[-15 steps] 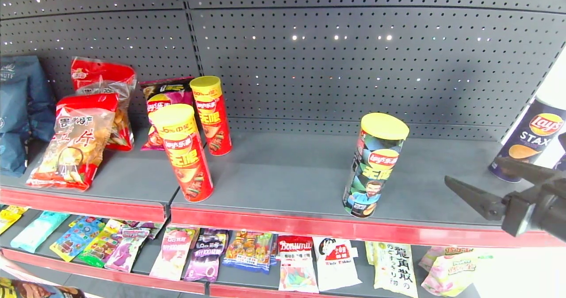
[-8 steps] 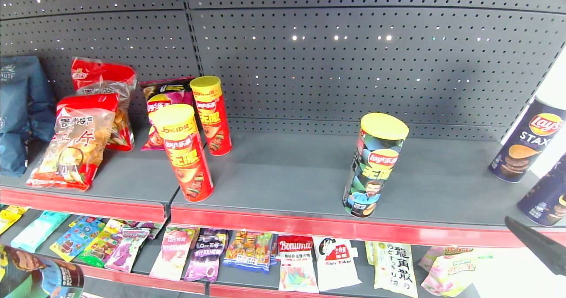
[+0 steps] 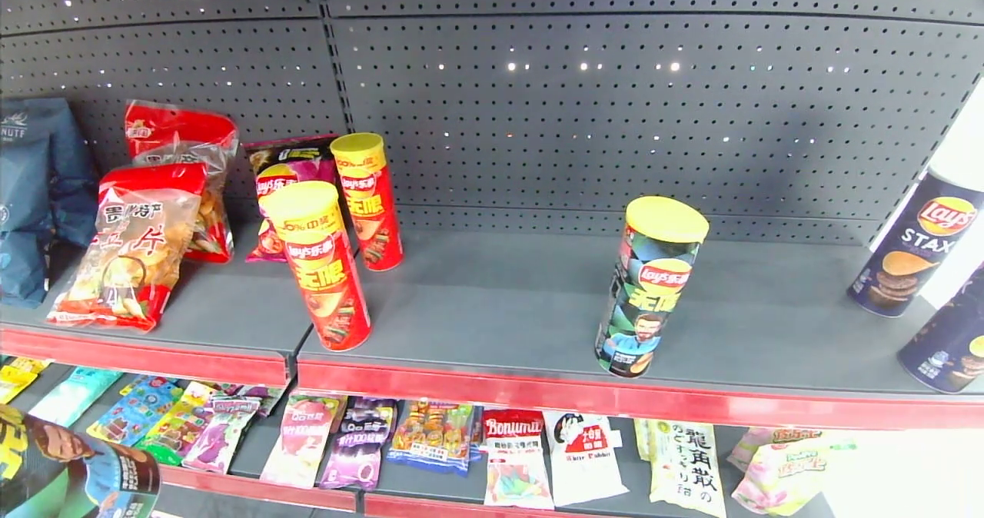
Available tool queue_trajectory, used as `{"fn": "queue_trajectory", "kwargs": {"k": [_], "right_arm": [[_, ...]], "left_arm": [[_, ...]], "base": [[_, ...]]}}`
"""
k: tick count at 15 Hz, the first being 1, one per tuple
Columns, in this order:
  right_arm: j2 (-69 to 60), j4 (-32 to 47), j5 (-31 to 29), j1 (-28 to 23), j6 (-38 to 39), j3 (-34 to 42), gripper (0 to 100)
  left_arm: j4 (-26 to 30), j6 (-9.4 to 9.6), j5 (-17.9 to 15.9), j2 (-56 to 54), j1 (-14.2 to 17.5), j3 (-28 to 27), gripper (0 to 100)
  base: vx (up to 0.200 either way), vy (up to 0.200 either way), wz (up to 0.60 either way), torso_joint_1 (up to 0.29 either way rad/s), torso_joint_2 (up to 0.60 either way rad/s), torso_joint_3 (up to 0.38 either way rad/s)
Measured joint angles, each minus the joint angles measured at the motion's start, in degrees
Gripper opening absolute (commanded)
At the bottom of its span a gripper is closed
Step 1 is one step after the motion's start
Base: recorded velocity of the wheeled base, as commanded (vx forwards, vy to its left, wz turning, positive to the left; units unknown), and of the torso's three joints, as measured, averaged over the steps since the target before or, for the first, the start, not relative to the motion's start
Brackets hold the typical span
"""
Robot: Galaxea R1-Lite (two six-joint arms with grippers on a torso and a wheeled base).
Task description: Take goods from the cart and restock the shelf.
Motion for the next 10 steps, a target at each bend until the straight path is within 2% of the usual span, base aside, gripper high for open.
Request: {"fn": "queue_trajectory", "kwargs": {"k": [5,8,9,10], "right_arm": [[-5.57,-5.19,6.0,1.02,4.79,8.85,100],[-6.12,-9.74,6.18,1.44,6.02,12.41,100],[-6.18,-9.85,6.45,1.5,6.08,12.82,100],[-6.23,-9.87,6.53,1.52,6.46,13.01,100]], "left_arm": [[0.06,-0.63,-1.01,-0.72,-0.02,0.43,0],[2.02,-2.3,-1.52,-2.99,-0.02,1.29,0],[3.01,-3.27,-4.24,-4.12,-0.22,1.54,0],[4.33,-4.68,-9.44,-5.33,-0.59,1.6,0]], "base": [[0.0,0.0,0.0,0.0,0.0,0.0],[0.0,0.0,0.0,0.0,0.0,0.0],[0.0,0.0,0.0,0.0,0.0,0.0],[0.0,0.0,0.0,0.0,0.0,0.0]]}}
